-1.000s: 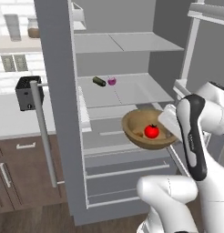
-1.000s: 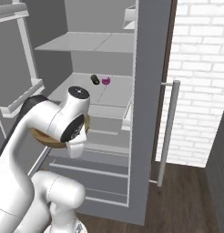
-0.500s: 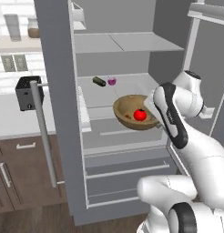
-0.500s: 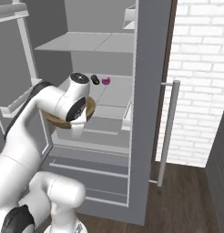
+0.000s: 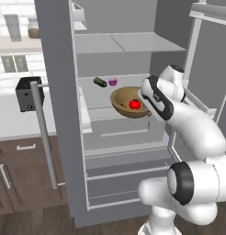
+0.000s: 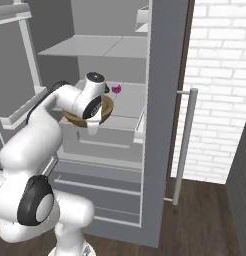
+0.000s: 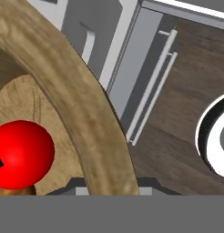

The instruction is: Pick the chicken drumstick and tomato from their plates and place them in the bowl. Then put the bowl in the fridge.

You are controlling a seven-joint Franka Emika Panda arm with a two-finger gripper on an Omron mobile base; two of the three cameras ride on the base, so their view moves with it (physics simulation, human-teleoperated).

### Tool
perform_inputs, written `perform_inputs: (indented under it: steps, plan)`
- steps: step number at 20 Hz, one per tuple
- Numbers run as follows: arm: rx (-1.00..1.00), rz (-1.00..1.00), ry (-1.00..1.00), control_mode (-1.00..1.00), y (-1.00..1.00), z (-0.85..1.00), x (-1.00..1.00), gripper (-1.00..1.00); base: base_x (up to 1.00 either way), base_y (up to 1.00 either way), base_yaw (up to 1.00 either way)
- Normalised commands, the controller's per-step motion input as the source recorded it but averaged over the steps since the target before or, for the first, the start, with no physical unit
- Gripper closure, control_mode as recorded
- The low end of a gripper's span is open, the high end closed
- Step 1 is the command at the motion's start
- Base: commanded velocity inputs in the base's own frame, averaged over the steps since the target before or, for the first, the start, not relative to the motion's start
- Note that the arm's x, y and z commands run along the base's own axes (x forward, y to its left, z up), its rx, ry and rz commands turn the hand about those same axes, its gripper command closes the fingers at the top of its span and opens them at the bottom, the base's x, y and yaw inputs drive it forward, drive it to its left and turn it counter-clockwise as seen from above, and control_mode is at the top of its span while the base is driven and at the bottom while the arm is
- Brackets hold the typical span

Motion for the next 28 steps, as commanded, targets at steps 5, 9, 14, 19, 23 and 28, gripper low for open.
perform_inputs:
  steps: [5, 9, 14, 19, 23, 28]
  plan:
    - [0.00, -0.14, -0.01, -1.00, 0.00, -0.18, 1.00, 1.00, 0.00, 0.00, 0.00]
    - [0.00, -0.15, -0.04, -1.00, 0.00, -0.48, 0.97, 1.00, 0.00, 0.00, 0.00]
    - [0.00, -0.10, -0.01, -1.00, 0.00, -0.44, 0.86, 1.00, 0.00, 0.00, 0.00]
    - [0.00, -0.02, 0.00, -1.00, -0.01, -0.06, 0.79, 1.00, 0.00, 0.00, 0.00]
    - [0.00, -0.01, 0.00, -1.00, 0.00, -0.03, 0.72, 1.00, 0.00, 0.00, 0.00]
    - [0.00, -0.03, 0.00, -1.00, -0.03, -0.29, 0.77, 1.00, 0.00, 0.00, 0.00]
